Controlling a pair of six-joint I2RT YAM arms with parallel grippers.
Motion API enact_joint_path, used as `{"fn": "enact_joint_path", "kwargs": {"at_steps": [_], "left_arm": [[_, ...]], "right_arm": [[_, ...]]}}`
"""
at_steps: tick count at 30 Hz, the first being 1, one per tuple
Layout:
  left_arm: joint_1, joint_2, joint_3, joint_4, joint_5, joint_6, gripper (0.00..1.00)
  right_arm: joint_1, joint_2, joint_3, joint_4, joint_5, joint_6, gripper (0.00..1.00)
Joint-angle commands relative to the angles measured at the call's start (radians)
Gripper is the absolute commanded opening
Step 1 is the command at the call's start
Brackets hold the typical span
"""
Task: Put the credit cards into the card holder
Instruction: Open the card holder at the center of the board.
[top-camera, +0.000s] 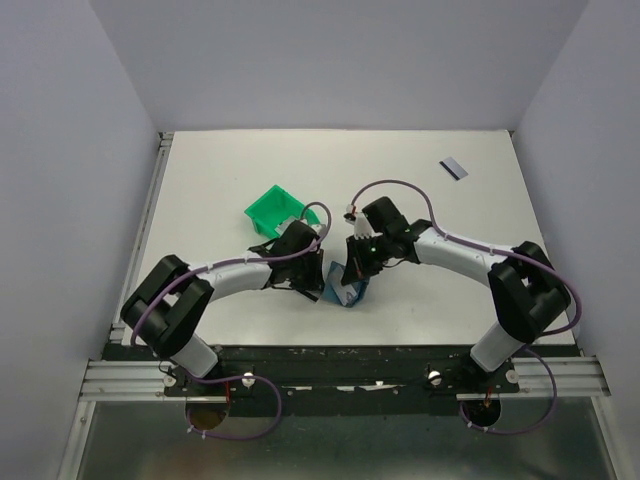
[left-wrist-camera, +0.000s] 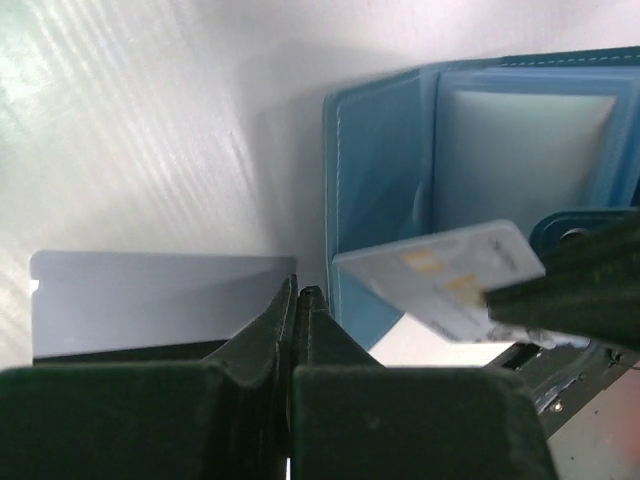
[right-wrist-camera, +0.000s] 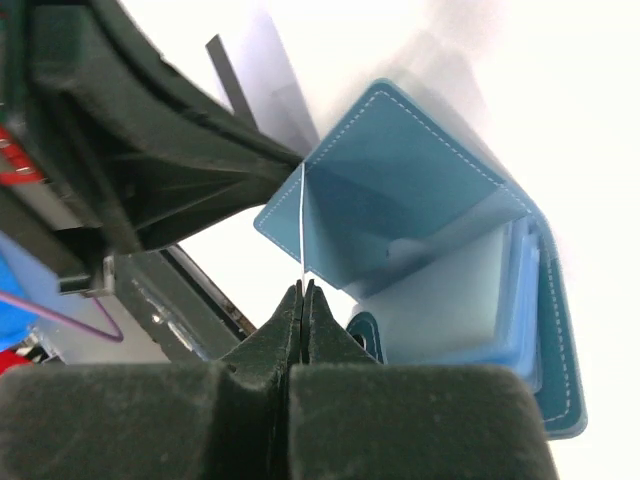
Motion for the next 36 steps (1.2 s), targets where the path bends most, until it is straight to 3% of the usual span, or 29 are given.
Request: {"fn": "enact_joint_path", "kwargs": {"at_steps": [1,6,11,25,36], "left_arm": [[0.0,-0.089,-0.015,-0.087,-0.079,0.013,0.0],[0.0,-0.196,-0.006,-0.16,-0.169,0.012,0.0],[-0.002,-0.253,-0.009,-0.085,-0.107,0.013,0.0],[-0.028,-0.086,0.095,-0.095,-0.022,-0.002,0.0],[-0.123,-0.051,0.182,-0.169,-0.099,-0.068,0.0]], "right_arm": [[0.003,-0.008,0.0,-0.009,0.108,0.004,0.0],[0.001,-0.018,-0.02,0.01,0.133,0.021,0.0],[0.003,-0.029,-0.034,0.03,0.137,0.036,0.0],[0.001,-0.081,-0.1,0.093,0.188,0.077,0.0],[0.001,-0.097,-0.138,0.136,0.246,0.099,0.0]]}}
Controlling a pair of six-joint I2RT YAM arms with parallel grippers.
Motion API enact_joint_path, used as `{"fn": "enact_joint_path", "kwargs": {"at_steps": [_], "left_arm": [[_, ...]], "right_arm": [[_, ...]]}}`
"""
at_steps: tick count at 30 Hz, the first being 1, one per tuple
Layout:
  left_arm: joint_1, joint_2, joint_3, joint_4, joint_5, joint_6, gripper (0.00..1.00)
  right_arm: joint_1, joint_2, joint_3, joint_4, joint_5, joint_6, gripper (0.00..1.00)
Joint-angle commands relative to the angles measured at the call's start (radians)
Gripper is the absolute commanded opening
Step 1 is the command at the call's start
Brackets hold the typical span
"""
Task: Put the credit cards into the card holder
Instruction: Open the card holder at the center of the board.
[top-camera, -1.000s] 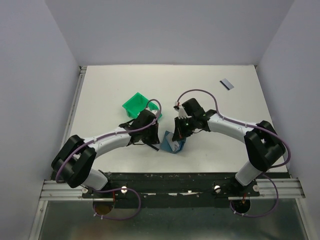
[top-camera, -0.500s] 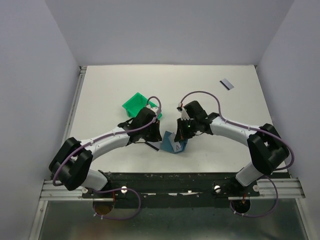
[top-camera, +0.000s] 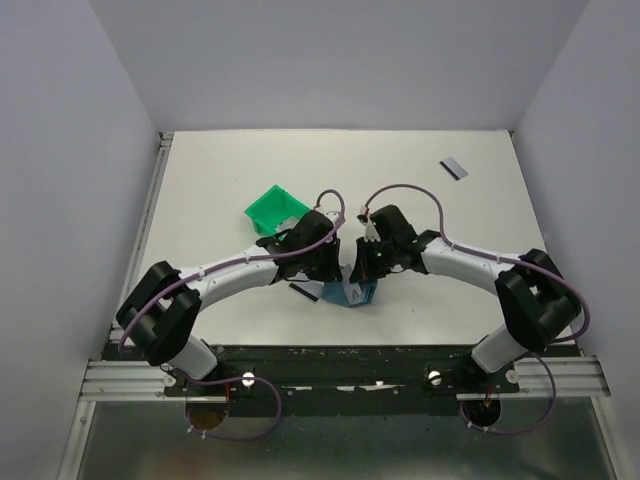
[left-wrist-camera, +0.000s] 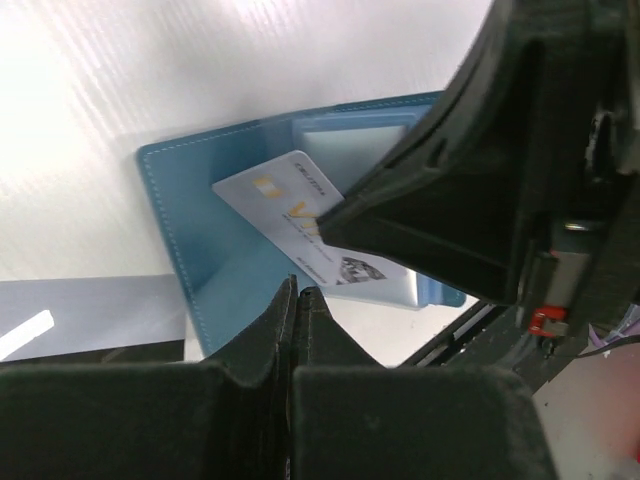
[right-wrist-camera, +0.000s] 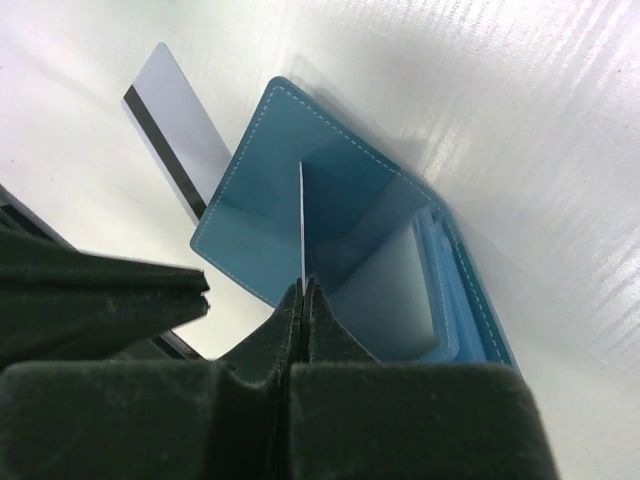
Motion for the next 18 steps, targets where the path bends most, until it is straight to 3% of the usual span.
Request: {"fn": "enact_joint_path", "kwargs": {"at_steps": [1,18], "left_arm": [[-0.052,0.009,0.039,-0.062,-0.06,-0.047,0.0],[-0.187,0.077,0.077,-0.086,-0.251,-0.205,0.0]], "right_arm": [[0.001,-0.032,-0.025,0.029,0.07,0.016,0.0],[0.0,-0.185,-0.056,-0.11,0.182,-0.024,0.0]]}}
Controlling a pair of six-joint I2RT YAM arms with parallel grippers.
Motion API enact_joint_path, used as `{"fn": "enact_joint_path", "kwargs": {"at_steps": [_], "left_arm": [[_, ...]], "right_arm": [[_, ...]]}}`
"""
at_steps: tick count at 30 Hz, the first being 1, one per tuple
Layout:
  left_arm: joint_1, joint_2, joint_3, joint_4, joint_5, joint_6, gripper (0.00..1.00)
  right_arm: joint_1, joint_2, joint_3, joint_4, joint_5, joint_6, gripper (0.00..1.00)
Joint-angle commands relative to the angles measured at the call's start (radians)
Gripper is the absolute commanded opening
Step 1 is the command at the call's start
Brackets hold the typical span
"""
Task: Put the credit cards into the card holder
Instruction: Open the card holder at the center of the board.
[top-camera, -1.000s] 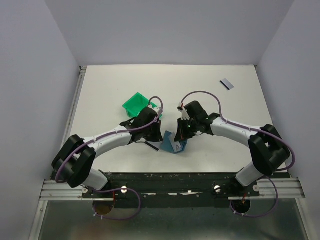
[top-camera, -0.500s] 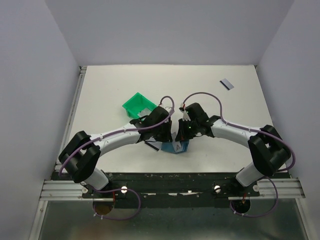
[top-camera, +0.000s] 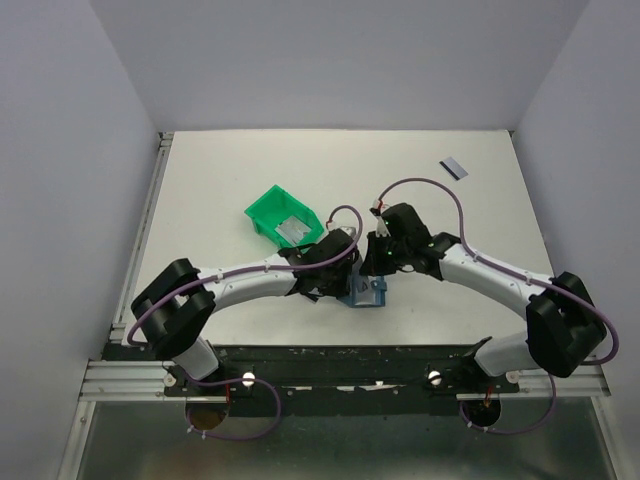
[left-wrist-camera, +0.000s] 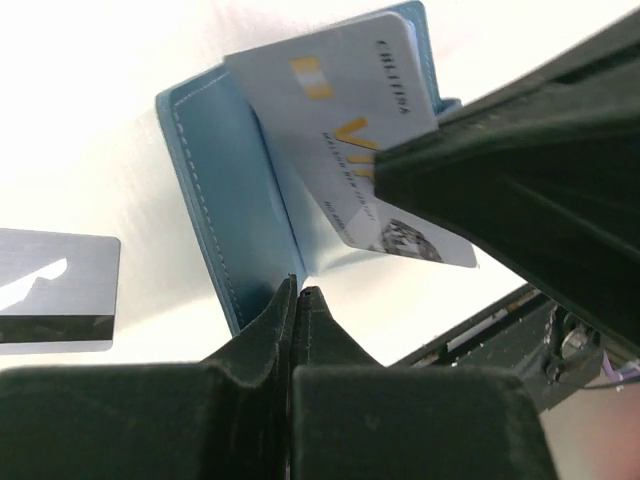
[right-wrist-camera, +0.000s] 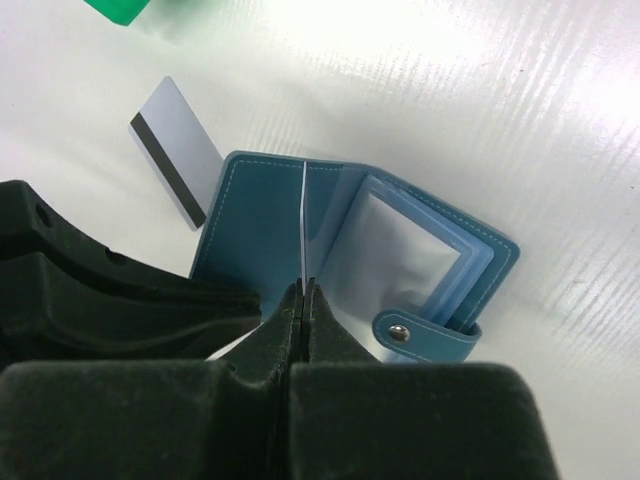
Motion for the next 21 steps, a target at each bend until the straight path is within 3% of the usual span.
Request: {"fn": "enact_joint_path", "kwargs": {"at_steps": [1,21], "left_arm": [[-0.019,0.023,0.038,-0.021,-0.08,-0.047,0.0],[-0.031,0.115,0.047,0.018,-0.061,-0.041,0.0]], "right_arm": [[0.001,-0.026,-0.029,-0.061,0.061,-0.016,0.0],[0.001,-0.072,-0.068,-0.191,0.199,0.045,0.0]]}}
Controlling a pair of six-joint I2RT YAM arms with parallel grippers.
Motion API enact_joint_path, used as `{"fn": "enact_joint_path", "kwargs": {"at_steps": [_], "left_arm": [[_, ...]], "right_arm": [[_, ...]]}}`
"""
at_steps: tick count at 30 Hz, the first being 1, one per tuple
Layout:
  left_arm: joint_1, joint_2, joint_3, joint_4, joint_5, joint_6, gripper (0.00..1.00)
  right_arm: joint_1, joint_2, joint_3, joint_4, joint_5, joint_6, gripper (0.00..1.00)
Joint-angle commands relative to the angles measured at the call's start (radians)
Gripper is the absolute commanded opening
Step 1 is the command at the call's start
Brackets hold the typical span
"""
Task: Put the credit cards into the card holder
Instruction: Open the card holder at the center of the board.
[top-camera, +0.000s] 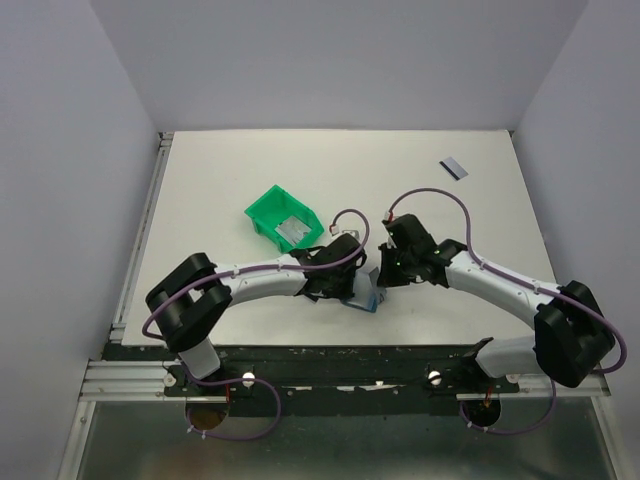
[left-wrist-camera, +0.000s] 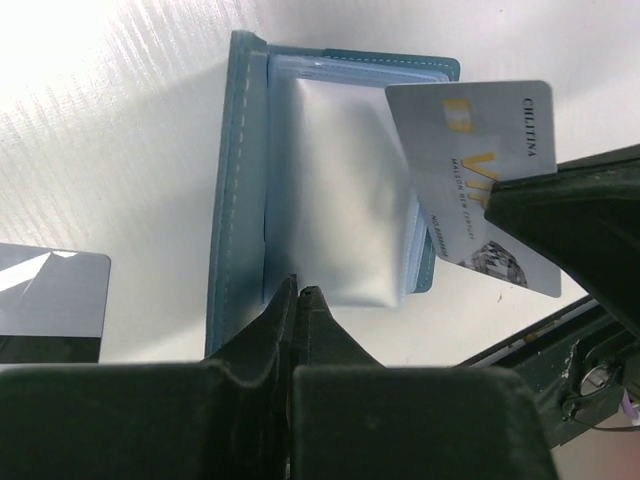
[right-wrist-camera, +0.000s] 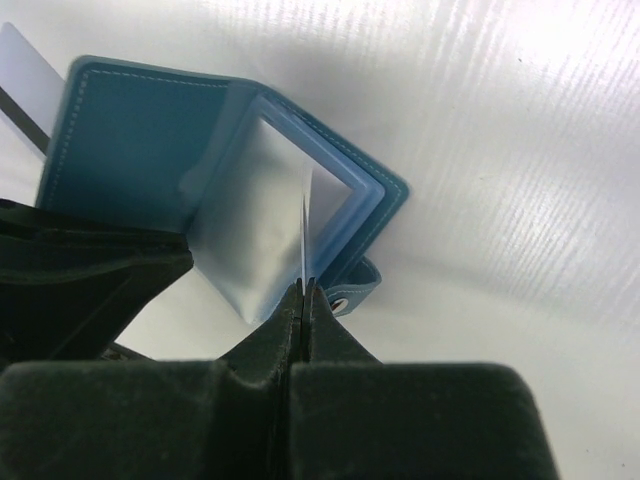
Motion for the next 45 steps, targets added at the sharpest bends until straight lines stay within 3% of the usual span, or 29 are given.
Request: {"fn": "enact_joint_path", "kwargs": {"at_steps": [1,5,15,24,31,45], "left_arm": [[-0.006,0.045,0.029,0.012,0.005,0.018,0.0],[-0.006,0.08,0.04,0.03,0.024,0.023,0.0],[-0.004,0.06,-0.095,0.182,0.076,-0.002,0.0],[0.011,-0.042,-0.159,0.237,0.068,-0.004,0.0],[0.014,-0.027,-0.14,0.228,0.079,-0.007,0.0],[0.014,-0.022,-0.143,0.216,0.064,-0.014,0.0]], "right_arm": [[0.0,-0.005,-0.007,-0.064,0.096,0.041,0.0],[0.001,-0.005,-0.03,-0.055,0.088,0.088,0.0],[0.0,-0.111,-0.117,-0.027,0.133,0.215,0.0],[-0.003,-0.198,-0.205,0.077,0.115,0.373,0.0],[-0.009,-0.237,-0.283,0.14,0.115,0.473,0.0],[-0.02,-0.463,-0.42,0.226,0.153,0.478,0.01]]}}
